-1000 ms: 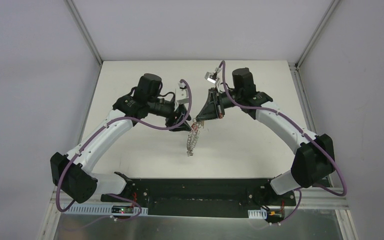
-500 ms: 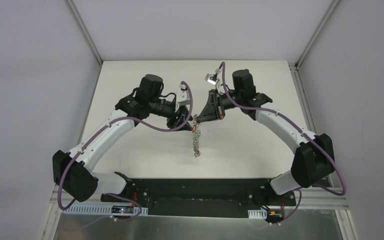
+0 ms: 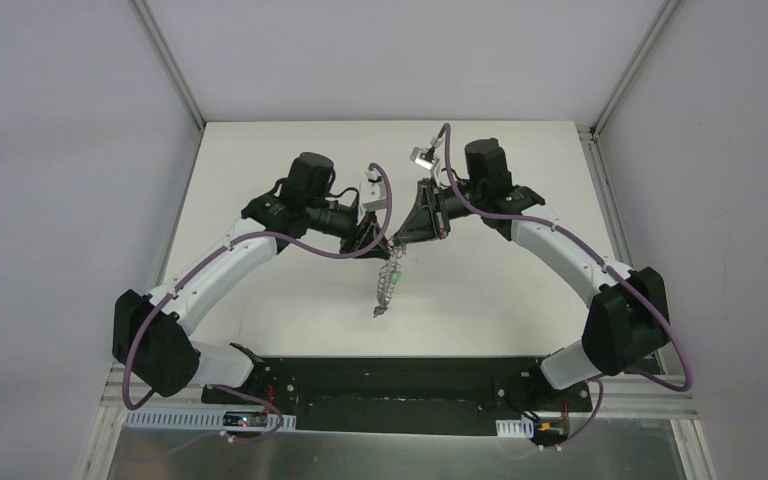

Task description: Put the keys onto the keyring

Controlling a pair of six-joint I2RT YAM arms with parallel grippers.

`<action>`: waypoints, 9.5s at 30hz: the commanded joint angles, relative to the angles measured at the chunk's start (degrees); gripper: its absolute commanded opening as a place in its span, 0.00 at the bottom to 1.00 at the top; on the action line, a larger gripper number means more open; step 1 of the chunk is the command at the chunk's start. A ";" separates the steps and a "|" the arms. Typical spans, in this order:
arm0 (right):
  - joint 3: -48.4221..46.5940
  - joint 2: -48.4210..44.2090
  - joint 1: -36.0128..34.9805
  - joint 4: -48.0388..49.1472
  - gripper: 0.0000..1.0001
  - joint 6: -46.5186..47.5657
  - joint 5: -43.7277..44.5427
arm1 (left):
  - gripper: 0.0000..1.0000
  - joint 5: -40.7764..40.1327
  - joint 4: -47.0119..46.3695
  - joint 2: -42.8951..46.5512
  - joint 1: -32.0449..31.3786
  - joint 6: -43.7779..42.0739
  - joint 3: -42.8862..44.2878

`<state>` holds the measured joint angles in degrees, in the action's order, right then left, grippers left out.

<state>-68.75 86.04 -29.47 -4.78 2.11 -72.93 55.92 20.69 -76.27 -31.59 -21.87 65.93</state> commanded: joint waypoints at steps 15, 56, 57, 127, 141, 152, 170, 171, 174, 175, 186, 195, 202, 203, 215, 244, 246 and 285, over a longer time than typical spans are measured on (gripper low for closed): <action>-0.93 -1.41 0.29 3.90 0.00 -0.76 0.65 | 0.00 4.33 -8.47 -0.53 -1.62 8.81 -1.46; -2.80 -2.60 -1.64 -9.33 0.00 14.68 2.00 | 0.28 -0.52 2.61 0.71 -2.70 -0.71 4.04; -2.73 -2.63 -1.60 -9.14 0.00 14.53 2.04 | 0.28 -0.43 1.92 0.57 -2.74 0.19 3.97; 3.84 -2.60 -1.16 8.33 0.33 -0.88 0.12 | 0.00 -0.52 27.45 -10.92 -1.87 13.81 23.73; 5.28 -1.84 -2.32 9.60 0.27 -1.41 -0.16 | 0.00 -0.75 26.79 -10.92 -1.81 14.64 23.72; 6.26 -1.66 -2.30 9.92 0.24 -1.14 -0.01 | 0.00 -0.70 26.02 -10.19 -1.80 14.67 22.72; 5.18 -0.77 -2.70 10.85 0.00 -3.47 -0.75 | 0.00 -0.92 25.24 -10.30 -1.72 15.16 22.49; 4.94 -0.67 -2.67 10.92 0.00 -3.60 -0.65 | 0.00 -0.95 25.21 -10.30 -1.72 15.18 22.49; 3.86 -0.32 -2.09 10.94 0.00 -4.59 -0.87 | 0.00 0.05 24.71 -9.86 -1.34 14.59 22.04; 3.42 -0.38 -1.86 11.01 0.00 -4.99 -1.04 | 0.00 0.54 24.37 -9.41 -1.16 14.06 21.64; 4.07 -1.30 -0.06 17.93 0.00 -12.81 -1.17 | 0.37 3.00 11.05 -1.99 2.15 10.42 10.92; 4.91 -0.72 0.70 24.16 0.00 -19.07 -1.78 | 0.46 3.54 4.21 -0.29 2.78 5.11 5.00; 4.94 -0.22 0.85 24.89 0.00 -19.73 -1.96 | 0.47 3.74 1.49 -0.37 2.77 2.88 3.31; 4.94 -0.18 0.87 24.82 0.00 -19.74 -1.94 | 0.46 3.90 1.13 -0.41 2.79 3.00 3.20; 4.42 0.13 1.06 24.90 0.00 -19.93 0.81 | 0.00 8.09 -5.86 -1.58 2.76 12.60 0.16; 6.81 -1.74 2.42 26.14 0.00 -19.75 2.88 | 0.21 5.93 -20.99 -1.16 3.98 30.64 -2.35; 6.79 -1.88 2.66 26.18 0.00 -19.93 2.79 | 0.26 5.12 -17.78 -0.87 4.12 28.92 -1.95; 7.24 -1.98 3.23 26.19 0.00 -19.34 2.25 | 0.07 6.13 -16.24 -2.94 4.79 29.38 2.06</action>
<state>-60.71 86.54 -26.44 18.65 -17.10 -69.43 59.61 7.14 -79.53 -27.27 6.28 66.83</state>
